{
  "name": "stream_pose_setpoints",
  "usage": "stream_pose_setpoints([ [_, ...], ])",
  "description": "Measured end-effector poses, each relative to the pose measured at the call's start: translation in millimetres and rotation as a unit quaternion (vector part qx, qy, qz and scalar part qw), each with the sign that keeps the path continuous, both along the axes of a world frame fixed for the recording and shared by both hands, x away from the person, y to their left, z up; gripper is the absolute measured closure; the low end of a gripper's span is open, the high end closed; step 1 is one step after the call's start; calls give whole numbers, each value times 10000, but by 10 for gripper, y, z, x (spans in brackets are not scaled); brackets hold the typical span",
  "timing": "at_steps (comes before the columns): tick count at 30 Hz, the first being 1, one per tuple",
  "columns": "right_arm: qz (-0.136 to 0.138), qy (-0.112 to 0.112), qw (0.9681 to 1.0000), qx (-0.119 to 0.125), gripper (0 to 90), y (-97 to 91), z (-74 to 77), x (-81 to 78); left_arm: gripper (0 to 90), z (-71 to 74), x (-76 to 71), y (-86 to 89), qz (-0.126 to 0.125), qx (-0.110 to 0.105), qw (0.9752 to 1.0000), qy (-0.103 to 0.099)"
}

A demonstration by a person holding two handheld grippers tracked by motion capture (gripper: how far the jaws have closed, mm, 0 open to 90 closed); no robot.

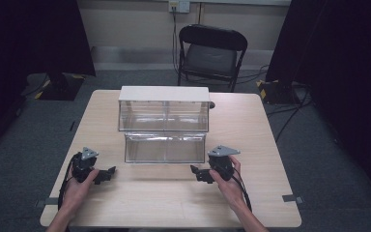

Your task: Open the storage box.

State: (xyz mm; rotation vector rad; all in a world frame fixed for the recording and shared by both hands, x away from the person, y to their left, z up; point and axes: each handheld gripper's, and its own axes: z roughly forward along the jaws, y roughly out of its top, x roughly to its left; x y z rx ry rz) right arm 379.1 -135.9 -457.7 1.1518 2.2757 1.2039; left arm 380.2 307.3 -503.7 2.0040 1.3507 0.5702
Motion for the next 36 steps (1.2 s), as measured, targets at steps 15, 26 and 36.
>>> stream_pose_setpoints([
  [15, -54, 29, 10000, 70, 141, 46, -134, 110, 4, 0, 0, 0, -1, 0, 10000, 1],
  [26, 30, -95, 9998, 178, 140, 39, -98, 75, 4, 0, 0, 0, -1, -1, 10000, 3],
  [36, 23, -64, 9996, 262, 142, 40, -84, 58, 3, 0, 0, 0, -2, 0, 10000, 4],
])
